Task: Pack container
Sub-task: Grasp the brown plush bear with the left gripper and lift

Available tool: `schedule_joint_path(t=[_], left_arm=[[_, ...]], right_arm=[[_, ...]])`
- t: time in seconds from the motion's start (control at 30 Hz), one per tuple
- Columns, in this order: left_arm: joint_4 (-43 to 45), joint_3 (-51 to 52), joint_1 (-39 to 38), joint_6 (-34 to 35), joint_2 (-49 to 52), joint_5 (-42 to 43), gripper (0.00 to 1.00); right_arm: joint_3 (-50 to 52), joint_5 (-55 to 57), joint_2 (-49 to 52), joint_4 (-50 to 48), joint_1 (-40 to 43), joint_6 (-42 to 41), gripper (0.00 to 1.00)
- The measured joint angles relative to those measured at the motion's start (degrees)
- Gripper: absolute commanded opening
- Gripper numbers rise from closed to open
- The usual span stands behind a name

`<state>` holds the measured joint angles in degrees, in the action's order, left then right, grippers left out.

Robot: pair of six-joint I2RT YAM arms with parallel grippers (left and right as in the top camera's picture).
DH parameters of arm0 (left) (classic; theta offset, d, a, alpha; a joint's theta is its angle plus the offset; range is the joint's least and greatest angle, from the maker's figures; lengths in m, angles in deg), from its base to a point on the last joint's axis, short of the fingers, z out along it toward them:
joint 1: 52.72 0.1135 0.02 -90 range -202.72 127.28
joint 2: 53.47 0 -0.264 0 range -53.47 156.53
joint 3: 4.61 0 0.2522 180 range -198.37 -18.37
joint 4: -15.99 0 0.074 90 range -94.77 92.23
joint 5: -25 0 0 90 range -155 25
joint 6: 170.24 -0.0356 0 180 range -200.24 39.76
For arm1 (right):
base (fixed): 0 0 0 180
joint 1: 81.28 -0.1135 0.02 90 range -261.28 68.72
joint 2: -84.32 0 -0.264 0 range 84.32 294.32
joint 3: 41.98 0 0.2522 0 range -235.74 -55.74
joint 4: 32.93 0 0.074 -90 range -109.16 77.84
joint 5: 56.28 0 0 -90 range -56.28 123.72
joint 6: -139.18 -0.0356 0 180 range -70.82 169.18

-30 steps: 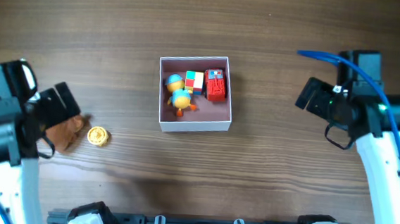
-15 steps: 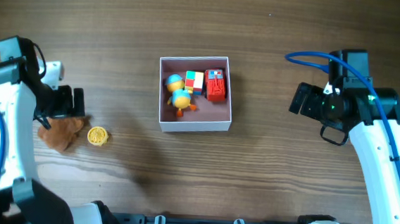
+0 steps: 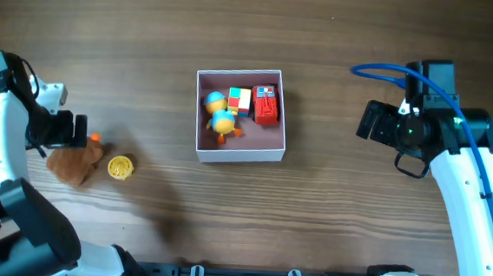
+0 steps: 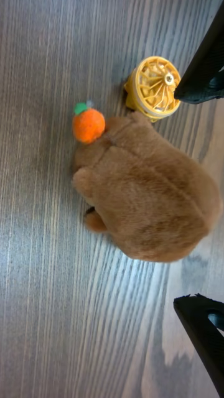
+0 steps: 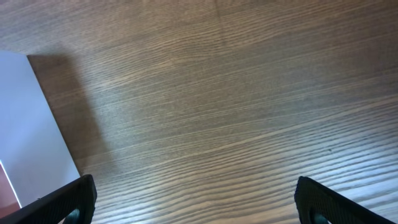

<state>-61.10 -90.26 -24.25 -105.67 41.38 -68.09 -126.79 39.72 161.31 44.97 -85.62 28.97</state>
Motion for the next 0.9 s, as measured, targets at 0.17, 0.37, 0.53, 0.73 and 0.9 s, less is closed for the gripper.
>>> schedule_joint_path(t=[0.17, 0.37, 0.53, 0.73, 0.9], left_arm=[[1.1, 0.6, 0.0, 0.0, 3.1, 0.0, 1.00], [7.8, 7.3, 0.0, 0.0, 3.6, -0.3, 0.97], [12.0, 10.9, 0.0, -0.3, 3.6, -0.3, 0.73], [13.1, 11.0, 0.0, -0.8, 3.5, 0.0, 0.27], [13.5, 11.0, 0.2, -0.9, 3.1, 0.0, 0.04]], right_arm=[[0.0, 0.0, 0.0, -0.1, 0.0, 0.2, 1.00], [0.0, 0.0, 0.0, -0.2, 0.0, 0.2, 1.00], [0.0, 0.0, 0.0, -0.2, 0.0, 0.2, 1.00], [0.0, 0.0, 0.0, -0.2, 0.0, 0.5, 1.00], [0.0, 0.0, 0.0, -0.1, 0.0, 0.6, 1.00]])
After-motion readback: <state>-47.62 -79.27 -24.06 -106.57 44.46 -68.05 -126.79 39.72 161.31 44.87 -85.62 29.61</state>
